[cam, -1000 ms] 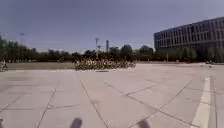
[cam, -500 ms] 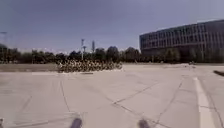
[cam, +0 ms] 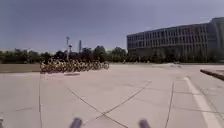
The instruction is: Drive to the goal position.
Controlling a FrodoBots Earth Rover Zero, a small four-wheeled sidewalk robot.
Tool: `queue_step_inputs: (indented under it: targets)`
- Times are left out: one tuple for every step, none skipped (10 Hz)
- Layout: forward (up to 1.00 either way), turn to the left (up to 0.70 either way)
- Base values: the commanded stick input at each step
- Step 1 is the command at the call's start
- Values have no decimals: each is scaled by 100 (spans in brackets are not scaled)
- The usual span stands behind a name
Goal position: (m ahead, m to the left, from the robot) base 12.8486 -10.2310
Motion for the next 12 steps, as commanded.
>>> queue_step_inputs:
  targets:
    - [100,-20]
    - [100,0]
    - [100,0]
    - [100,0]
    - [100,0]
    - [100,0]
    - [100,0]
    - [100,0]
    - [100,0]
    - [100,0]
    - [100,0]
    - [100,0]
